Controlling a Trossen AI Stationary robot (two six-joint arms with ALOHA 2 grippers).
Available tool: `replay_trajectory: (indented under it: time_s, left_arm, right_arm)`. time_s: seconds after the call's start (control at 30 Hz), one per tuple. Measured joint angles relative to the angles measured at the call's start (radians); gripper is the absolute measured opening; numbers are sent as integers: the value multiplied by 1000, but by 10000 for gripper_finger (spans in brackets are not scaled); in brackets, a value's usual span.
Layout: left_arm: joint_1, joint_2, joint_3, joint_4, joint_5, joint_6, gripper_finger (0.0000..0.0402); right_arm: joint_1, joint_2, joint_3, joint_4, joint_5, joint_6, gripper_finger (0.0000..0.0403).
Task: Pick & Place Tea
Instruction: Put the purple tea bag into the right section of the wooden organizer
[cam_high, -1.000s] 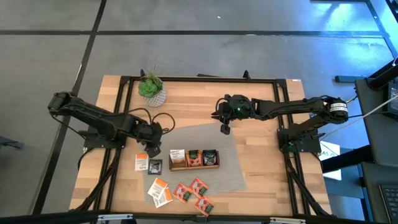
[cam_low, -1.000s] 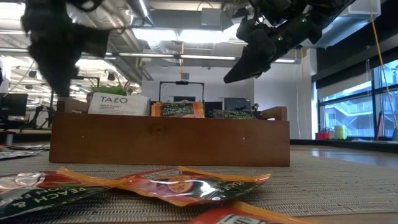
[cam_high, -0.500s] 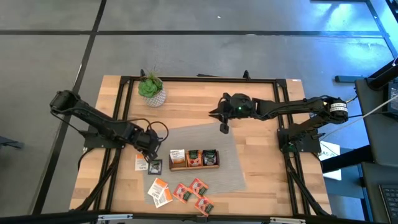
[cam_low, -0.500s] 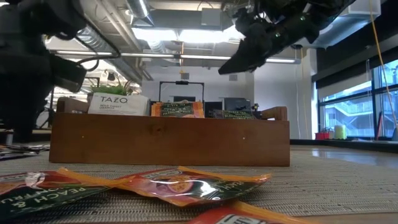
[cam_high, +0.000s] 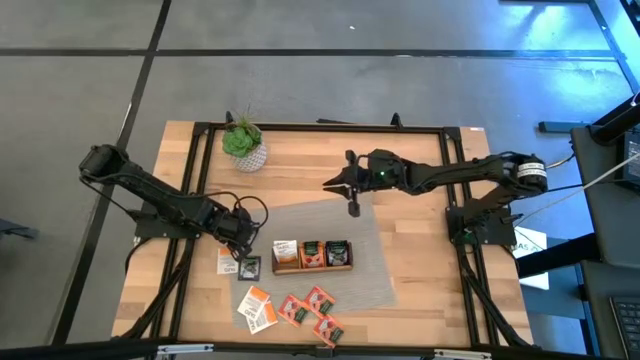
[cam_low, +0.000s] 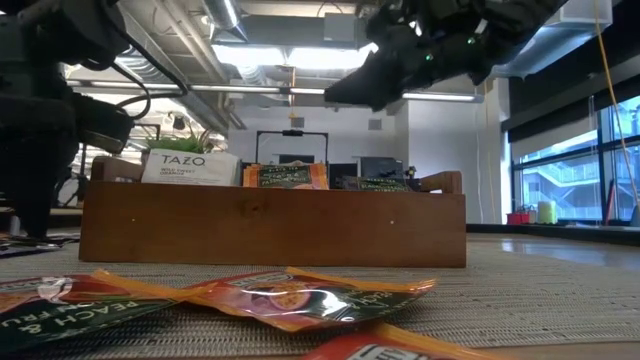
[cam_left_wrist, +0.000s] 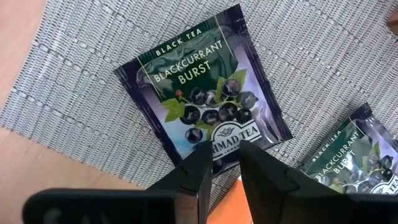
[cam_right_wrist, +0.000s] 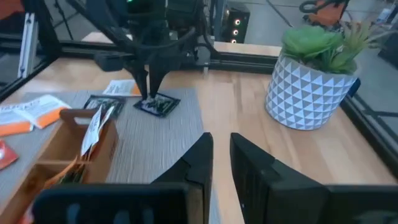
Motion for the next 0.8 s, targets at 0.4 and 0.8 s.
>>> replay_trajectory:
  time_s: [0.4, 0.8]
  left_arm:
    - [1, 2, -2, 18, -49, 4, 79]
    - [1, 2, -3, 30, -46, 11, 81]
  right_arm:
    - [1, 222, 1, 44, -44, 3, 58]
    - [9, 339, 0, -76, -67, -132, 58]
